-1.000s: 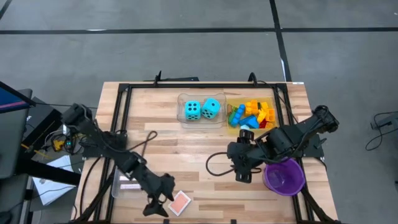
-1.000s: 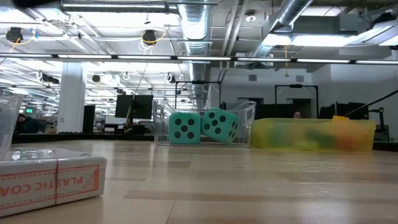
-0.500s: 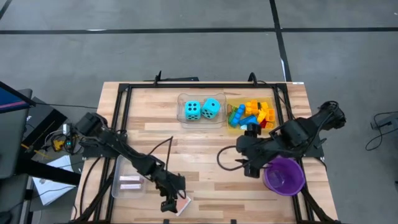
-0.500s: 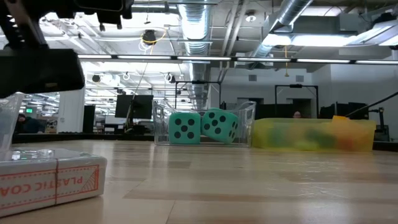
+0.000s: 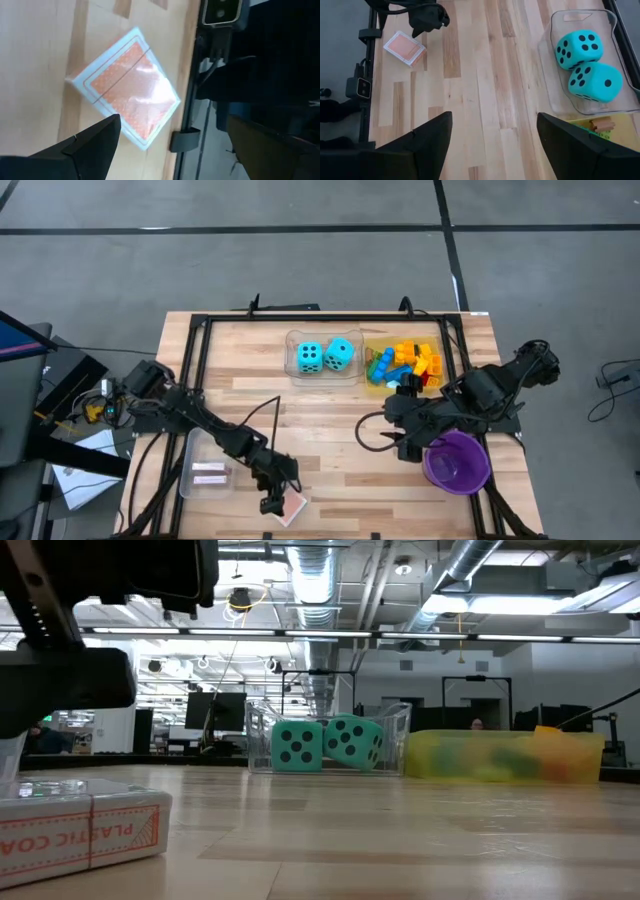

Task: Pick & Place Toys
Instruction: Put the orange deck of cards into the white bin

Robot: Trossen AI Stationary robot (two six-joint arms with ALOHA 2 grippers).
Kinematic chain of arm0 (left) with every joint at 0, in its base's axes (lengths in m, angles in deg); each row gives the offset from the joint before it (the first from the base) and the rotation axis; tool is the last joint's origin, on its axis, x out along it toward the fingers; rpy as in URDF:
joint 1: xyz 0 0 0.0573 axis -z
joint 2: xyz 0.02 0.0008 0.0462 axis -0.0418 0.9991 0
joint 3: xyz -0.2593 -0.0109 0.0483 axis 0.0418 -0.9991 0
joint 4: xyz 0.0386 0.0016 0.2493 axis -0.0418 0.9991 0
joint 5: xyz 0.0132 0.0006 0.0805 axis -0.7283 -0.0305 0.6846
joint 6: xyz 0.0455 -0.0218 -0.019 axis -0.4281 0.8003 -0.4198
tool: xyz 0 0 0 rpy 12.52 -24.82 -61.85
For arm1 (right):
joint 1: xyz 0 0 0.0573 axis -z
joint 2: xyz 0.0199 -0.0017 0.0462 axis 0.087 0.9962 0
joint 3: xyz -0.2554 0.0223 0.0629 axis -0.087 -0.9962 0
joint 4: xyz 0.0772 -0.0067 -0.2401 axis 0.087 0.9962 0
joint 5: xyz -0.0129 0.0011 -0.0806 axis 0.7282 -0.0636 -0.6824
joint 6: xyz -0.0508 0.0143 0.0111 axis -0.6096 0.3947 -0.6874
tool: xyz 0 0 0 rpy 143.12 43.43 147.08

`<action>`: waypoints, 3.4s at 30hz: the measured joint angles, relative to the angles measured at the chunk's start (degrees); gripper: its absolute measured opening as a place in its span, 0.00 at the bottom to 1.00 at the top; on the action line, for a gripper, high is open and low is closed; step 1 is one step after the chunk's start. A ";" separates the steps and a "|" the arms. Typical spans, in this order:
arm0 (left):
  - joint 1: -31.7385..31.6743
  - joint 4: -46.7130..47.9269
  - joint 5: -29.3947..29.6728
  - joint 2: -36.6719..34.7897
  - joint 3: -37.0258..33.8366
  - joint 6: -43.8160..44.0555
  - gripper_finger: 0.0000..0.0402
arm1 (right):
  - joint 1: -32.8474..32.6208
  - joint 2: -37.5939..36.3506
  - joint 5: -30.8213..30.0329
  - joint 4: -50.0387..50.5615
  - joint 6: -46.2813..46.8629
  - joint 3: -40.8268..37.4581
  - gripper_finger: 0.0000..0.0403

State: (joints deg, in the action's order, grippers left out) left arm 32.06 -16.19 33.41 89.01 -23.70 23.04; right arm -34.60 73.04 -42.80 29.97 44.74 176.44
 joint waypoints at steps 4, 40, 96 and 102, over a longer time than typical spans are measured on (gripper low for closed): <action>-0.21 -0.07 -2.12 0.00 -0.04 -0.06 0.90 | 0.00 0.00 -0.13 0.00 0.00 -0.01 0.71; 0.81 -7.67 -2.54 3.48 -1.92 5.35 1.00 | 0.00 0.04 -1.62 0.04 -0.27 0.00 0.71; 0.79 -5.38 -2.52 1.64 -2.03 2.35 1.00 | -0.04 0.07 -1.16 -0.44 -0.42 0.04 0.71; 0.82 -2.75 -1.91 1.64 -2.03 1.20 0.99 | -0.04 0.07 -1.16 -0.44 -0.42 0.04 0.71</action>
State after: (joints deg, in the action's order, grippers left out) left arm 32.88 -18.93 31.50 90.64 -25.73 24.24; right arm -34.64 73.10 -43.96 29.53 44.33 176.49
